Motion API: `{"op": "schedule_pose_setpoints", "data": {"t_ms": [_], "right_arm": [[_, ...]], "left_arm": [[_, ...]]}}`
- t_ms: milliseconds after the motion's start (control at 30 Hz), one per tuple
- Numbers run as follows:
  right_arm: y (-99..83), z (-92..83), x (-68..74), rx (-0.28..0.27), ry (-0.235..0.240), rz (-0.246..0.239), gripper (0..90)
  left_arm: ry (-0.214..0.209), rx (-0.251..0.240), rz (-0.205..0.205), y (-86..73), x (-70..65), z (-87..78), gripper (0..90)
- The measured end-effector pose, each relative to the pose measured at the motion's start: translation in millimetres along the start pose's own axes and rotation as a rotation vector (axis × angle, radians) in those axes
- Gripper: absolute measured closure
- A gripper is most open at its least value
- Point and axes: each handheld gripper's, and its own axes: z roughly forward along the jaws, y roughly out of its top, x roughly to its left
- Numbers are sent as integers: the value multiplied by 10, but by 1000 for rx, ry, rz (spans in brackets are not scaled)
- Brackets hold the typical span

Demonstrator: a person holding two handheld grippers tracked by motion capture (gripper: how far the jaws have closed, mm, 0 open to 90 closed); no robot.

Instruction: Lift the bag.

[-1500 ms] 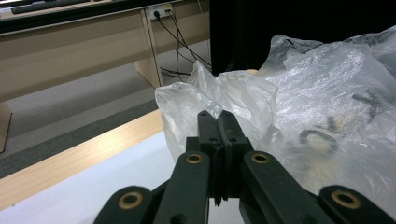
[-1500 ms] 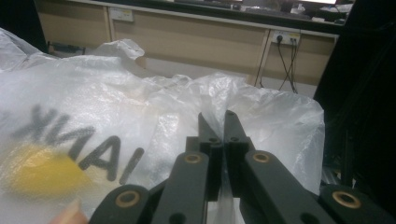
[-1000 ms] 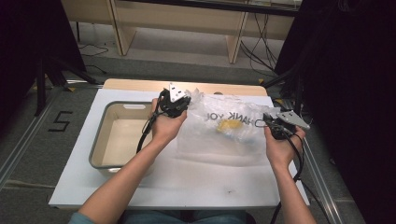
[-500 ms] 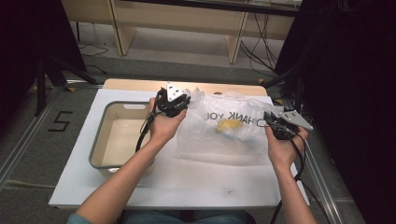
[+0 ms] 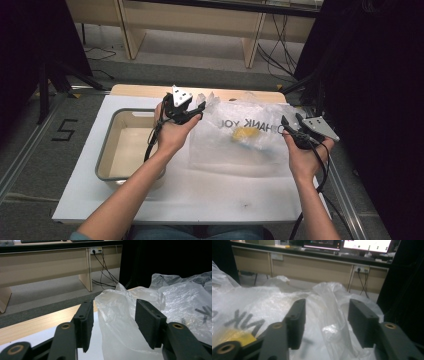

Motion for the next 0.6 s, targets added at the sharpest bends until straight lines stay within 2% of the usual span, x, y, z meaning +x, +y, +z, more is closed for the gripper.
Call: {"op": "schedule_pose_setpoints", "data": {"t_ms": [167,267,600], "right_arm": [[73,-35,3,-49,-34,-19,331],[112,-53,4,-65,-54,-31,270],[73,-105,-25,-36,-16,-20,243]], "left_arm": [[-3,-18,-33,39,13,-50,436],[-10,-19,-29,51,14,-68,415],[-42,19,21,46,-57,-153,378]]}}
